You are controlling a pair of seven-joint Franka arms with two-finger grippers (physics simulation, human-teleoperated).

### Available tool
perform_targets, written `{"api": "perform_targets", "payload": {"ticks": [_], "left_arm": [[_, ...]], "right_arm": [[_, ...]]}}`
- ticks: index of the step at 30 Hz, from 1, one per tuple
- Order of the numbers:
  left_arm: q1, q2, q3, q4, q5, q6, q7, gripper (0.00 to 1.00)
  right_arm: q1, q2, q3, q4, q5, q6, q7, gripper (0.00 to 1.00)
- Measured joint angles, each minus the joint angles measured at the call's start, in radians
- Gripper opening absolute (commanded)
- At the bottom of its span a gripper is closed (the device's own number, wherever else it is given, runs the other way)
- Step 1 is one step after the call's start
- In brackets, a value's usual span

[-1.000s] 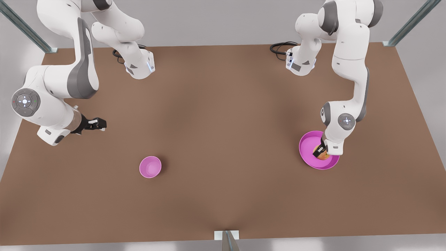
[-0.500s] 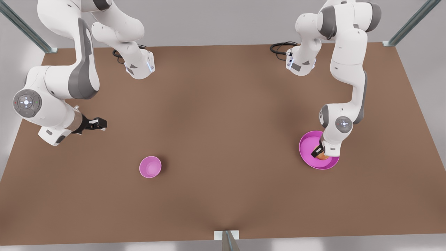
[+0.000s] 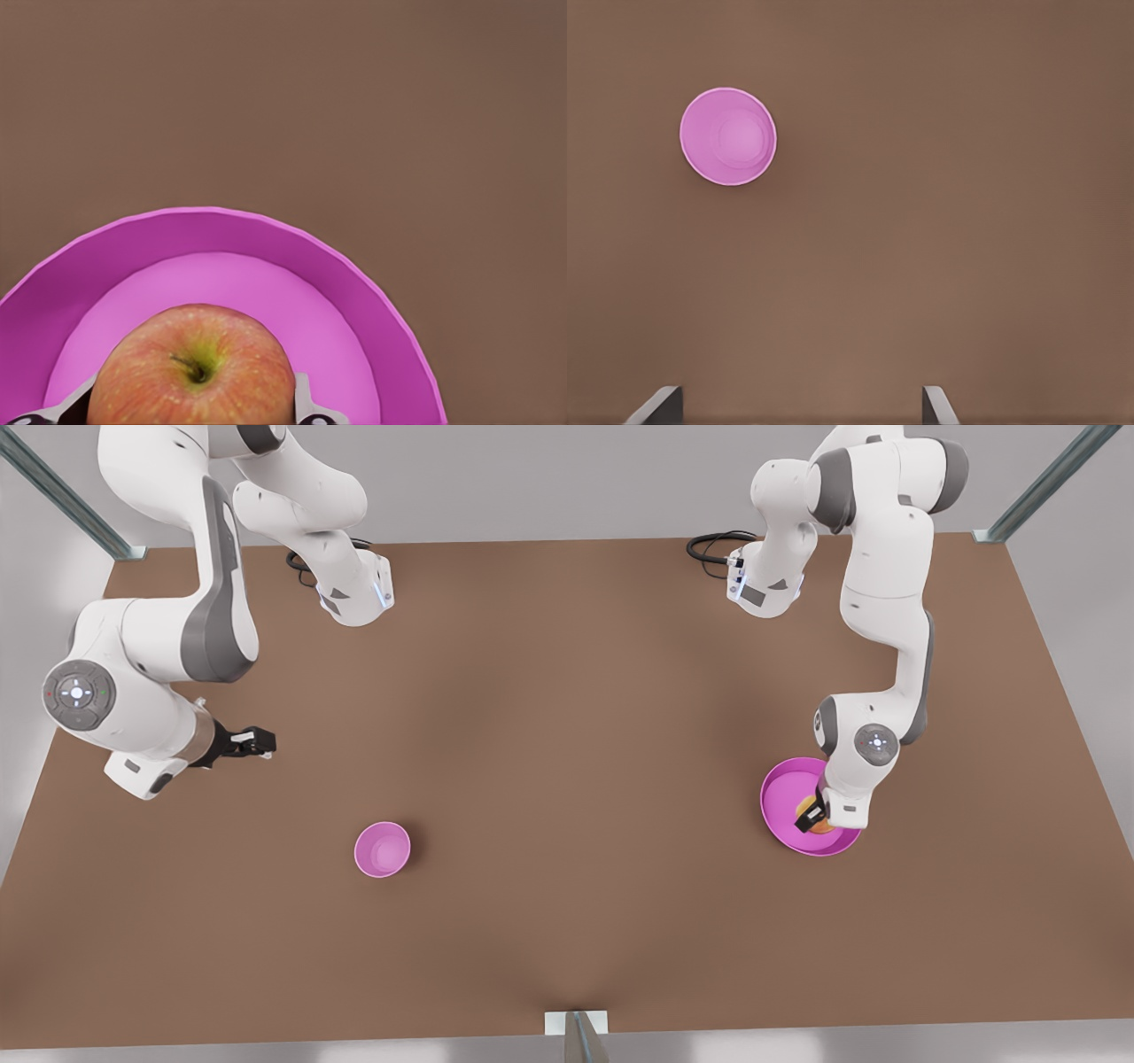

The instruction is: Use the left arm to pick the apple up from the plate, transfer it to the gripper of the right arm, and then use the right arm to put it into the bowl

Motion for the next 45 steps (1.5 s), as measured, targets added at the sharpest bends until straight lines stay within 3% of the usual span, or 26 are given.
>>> {"api": "perform_targets", "payload": {"ticks": [22,23,24,27,37,40,45], "left_arm": [[-0.001,0.014,0.0,-0.001,-0.005,0.001,0.009,1.0],[-0.001,0.014,0.0,-0.001,-0.005,0.001,0.009,0.99],[-0.001,0.014,0.0,-0.001,-0.005,0.0,0.008,0.92],[-0.001,0.012,-0.001,-0.001,-0.004,0.0,0.006,0.92],[0.005,-0.109,-0.018,0.041,-0.125,-0.108,0.003,0.92],[0.004,-0.138,-0.113,0.14,-0.207,-0.171,0.002,0.92],[0.011,-0.102,-0.208,0.336,-0.576,-0.227,0.003,0.92]], "right_arm": [[0.013,0.024,0.004,0.005,-0.011,0.005,0.0,1.0],[0.013,0.024,0.004,0.005,-0.011,0.005,0.0,1.0],[0.013,0.024,0.004,0.005,-0.011,0.005,0.0,1.0],[0.013,0.025,0.005,0.005,-0.015,0.005,0.0,1.0],[0.013,0.036,0.005,0.016,-0.021,0.005,0.0,1.0],[0.006,0.089,0.006,0.073,0.005,0.006,-0.004,1.0],[-0.03,0.402,0.01,0.296,0.391,0.005,-0.133,1.0]]}}
